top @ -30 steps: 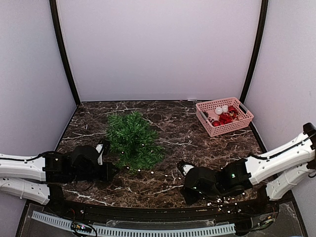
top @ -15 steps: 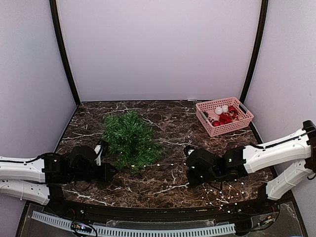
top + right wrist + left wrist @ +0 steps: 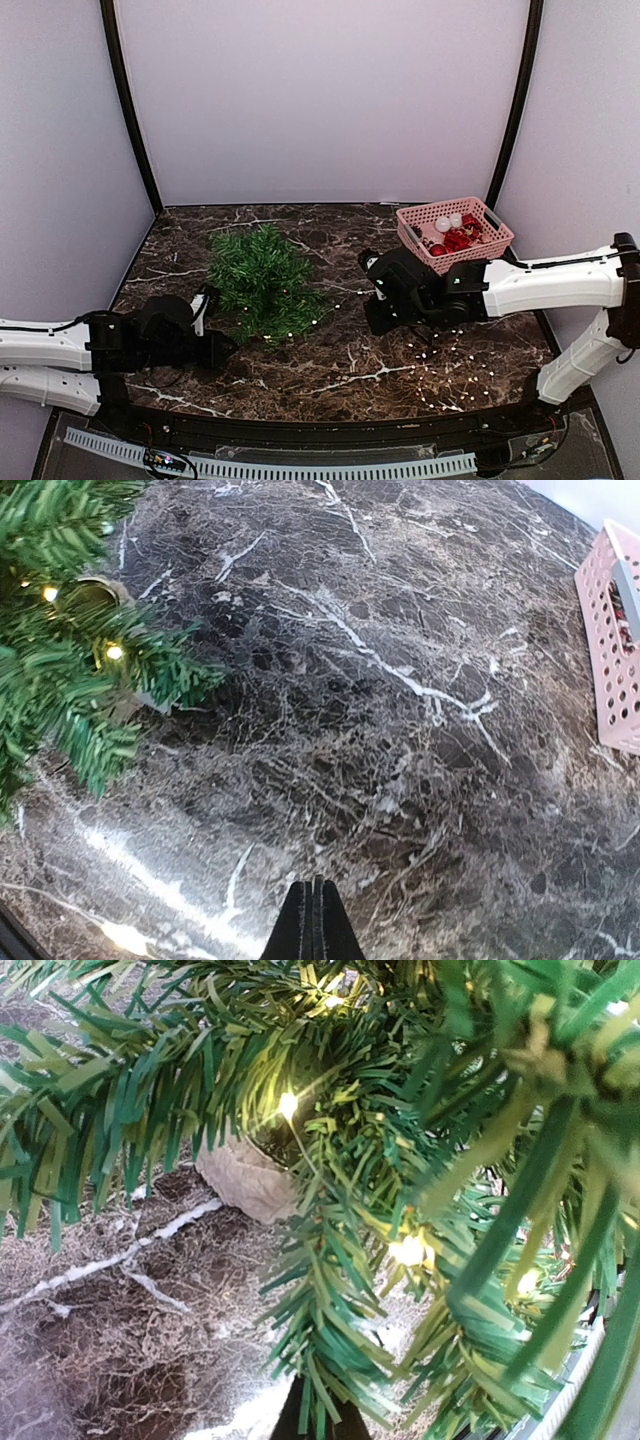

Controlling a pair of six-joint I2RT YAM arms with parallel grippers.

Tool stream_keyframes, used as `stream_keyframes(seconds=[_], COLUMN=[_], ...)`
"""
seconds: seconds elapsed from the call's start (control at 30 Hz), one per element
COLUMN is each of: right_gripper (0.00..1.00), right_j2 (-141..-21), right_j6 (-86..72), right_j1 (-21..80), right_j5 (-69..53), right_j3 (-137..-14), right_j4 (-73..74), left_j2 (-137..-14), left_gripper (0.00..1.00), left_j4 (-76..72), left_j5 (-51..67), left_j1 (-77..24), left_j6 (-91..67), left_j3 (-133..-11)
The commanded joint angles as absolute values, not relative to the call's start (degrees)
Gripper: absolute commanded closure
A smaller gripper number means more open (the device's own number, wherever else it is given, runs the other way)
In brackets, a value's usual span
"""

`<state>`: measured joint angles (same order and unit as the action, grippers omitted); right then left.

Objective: Decorate the small christmas tree
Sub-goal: Wrap the side of the string light in the gap of the branches.

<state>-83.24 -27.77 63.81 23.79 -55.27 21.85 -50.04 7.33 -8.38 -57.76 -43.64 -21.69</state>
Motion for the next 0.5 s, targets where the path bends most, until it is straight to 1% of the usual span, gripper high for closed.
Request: stream_keyframes(seconds=[0.0, 0.17, 0.47], right_gripper=[1.0, 1.0, 1.0], right_j2=[-86.31, -89.79, -96.55], right_j6=[-23.22, -21.64, -18.81], right_j1=[61.21, 59.04, 54.6], right_j5=[21.23, 18.67, 15.85], right_j3=[-58.1, -60.83, -66.0], right_j4=[17.44, 14.16, 12.81], left_j2=[-49.44, -49.66, -49.87], left_gripper=[1.0, 1.0, 1.0], left_j4=[7.32, 6.6, 5.57], left_j5=[-7.78, -6.51, -4.67], left_j1=[-56.8, -56.07, -54.58], left_j6=[-41.73, -39.53, -36.37], left_j3=[-20.78, -20.91, -21.21])
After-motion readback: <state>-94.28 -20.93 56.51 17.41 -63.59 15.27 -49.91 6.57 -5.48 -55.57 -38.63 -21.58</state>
